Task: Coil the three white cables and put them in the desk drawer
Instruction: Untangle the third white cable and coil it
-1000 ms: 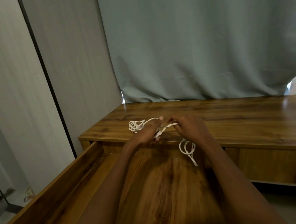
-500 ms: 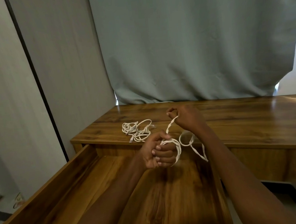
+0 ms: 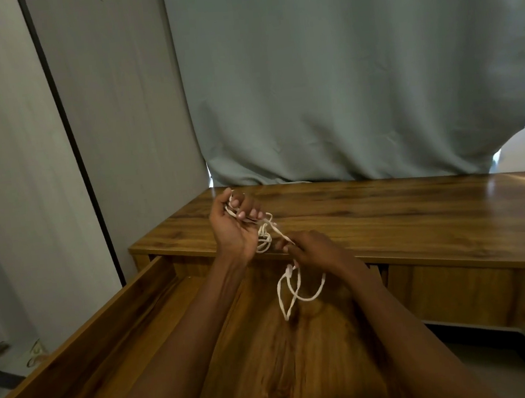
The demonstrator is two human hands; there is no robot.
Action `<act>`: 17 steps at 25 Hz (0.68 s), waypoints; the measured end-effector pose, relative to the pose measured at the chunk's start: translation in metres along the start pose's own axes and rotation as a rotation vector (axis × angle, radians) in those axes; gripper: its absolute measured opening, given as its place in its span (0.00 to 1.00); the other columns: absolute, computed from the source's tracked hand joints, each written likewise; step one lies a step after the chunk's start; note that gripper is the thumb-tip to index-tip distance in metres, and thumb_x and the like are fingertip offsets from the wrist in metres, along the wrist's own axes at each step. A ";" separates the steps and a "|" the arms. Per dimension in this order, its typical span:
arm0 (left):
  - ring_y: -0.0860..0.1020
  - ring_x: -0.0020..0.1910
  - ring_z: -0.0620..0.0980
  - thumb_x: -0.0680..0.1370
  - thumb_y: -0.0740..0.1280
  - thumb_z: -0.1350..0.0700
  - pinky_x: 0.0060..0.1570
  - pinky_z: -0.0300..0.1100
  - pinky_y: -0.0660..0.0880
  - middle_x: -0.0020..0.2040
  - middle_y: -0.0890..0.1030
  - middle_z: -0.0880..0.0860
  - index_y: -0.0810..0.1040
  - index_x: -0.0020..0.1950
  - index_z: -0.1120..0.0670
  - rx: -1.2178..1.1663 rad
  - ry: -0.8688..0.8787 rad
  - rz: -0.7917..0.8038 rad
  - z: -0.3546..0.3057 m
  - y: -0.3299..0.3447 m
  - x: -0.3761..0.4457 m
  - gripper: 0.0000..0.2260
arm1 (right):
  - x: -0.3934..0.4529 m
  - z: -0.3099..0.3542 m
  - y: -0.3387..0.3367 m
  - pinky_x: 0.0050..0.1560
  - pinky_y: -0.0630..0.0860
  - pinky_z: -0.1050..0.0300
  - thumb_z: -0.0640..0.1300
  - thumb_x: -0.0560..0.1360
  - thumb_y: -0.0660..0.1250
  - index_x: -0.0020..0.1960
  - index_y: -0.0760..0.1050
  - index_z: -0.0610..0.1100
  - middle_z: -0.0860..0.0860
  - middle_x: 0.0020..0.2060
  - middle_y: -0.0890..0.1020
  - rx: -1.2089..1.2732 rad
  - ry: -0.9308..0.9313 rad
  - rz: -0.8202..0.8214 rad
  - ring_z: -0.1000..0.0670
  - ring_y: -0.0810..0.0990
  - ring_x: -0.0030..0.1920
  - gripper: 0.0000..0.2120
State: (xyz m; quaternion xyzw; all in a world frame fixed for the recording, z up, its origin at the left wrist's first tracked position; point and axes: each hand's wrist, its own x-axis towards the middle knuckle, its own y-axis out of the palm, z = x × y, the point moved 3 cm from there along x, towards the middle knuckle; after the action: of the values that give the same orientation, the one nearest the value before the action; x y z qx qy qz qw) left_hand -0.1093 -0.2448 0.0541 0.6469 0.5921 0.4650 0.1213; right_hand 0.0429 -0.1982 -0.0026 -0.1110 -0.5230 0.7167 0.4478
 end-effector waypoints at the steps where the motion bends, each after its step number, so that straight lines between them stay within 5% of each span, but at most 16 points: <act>1: 0.63 0.26 0.48 0.81 0.55 0.53 0.32 0.43 0.65 0.23 0.65 0.49 0.67 0.30 0.52 0.008 0.042 -0.037 -0.006 -0.005 0.002 0.18 | 0.000 0.003 0.004 0.45 0.78 0.56 0.44 0.82 0.62 0.60 0.79 0.52 0.52 0.40 0.86 0.055 -0.016 0.025 0.54 0.84 0.41 0.10; 5: 0.65 0.28 0.49 0.82 0.56 0.52 0.35 0.43 0.68 0.25 0.67 0.50 0.68 0.34 0.54 0.150 0.119 -0.126 -0.012 -0.011 0.006 0.17 | 0.003 0.011 0.010 0.43 0.78 0.60 0.41 0.79 0.67 0.58 0.81 0.52 0.54 0.47 0.86 0.244 -0.022 0.110 0.54 0.84 0.44 0.11; 9: 0.70 0.30 0.48 0.83 0.57 0.48 0.37 0.45 0.68 0.28 0.71 0.50 0.72 0.35 0.52 0.632 0.170 -0.176 -0.003 -0.023 0.011 0.18 | -0.002 0.014 0.004 0.49 0.78 0.51 0.54 0.78 0.65 0.54 0.79 0.56 0.57 0.51 0.84 -0.197 -0.066 0.143 0.52 0.82 0.51 0.07; 12: 0.73 0.31 0.43 0.85 0.56 0.49 0.36 0.38 0.70 0.30 0.74 0.48 0.74 0.37 0.52 1.042 0.249 -0.104 0.003 -0.024 0.004 0.19 | -0.003 0.017 0.002 0.44 0.75 0.53 0.60 0.79 0.62 0.50 0.80 0.54 0.56 0.42 0.80 -0.413 -0.062 0.128 0.52 0.78 0.43 0.13; 15: 0.75 0.30 0.37 0.86 0.56 0.53 0.34 0.33 0.68 0.26 0.74 0.45 0.73 0.32 0.51 1.441 0.276 0.091 0.011 -0.028 -0.003 0.22 | -0.015 0.022 -0.008 0.41 0.77 0.52 0.58 0.75 0.66 0.42 0.84 0.53 0.55 0.34 0.82 -0.133 -0.071 0.103 0.55 0.79 0.37 0.12; 17: 0.78 0.38 0.38 0.85 0.54 0.46 0.41 0.39 0.73 0.35 0.80 0.47 0.80 0.39 0.54 1.665 0.188 0.241 0.019 -0.038 -0.004 0.23 | -0.031 0.038 -0.025 0.42 0.77 0.52 0.46 0.77 0.68 0.43 0.86 0.42 0.58 0.35 0.84 0.274 -0.129 0.049 0.58 0.80 0.37 0.11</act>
State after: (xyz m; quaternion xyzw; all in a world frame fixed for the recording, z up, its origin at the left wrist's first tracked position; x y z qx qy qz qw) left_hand -0.1195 -0.2306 0.0150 0.5425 0.6761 -0.0614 -0.4948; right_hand 0.0499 -0.2446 0.0250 -0.0152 -0.4449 0.7979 0.4065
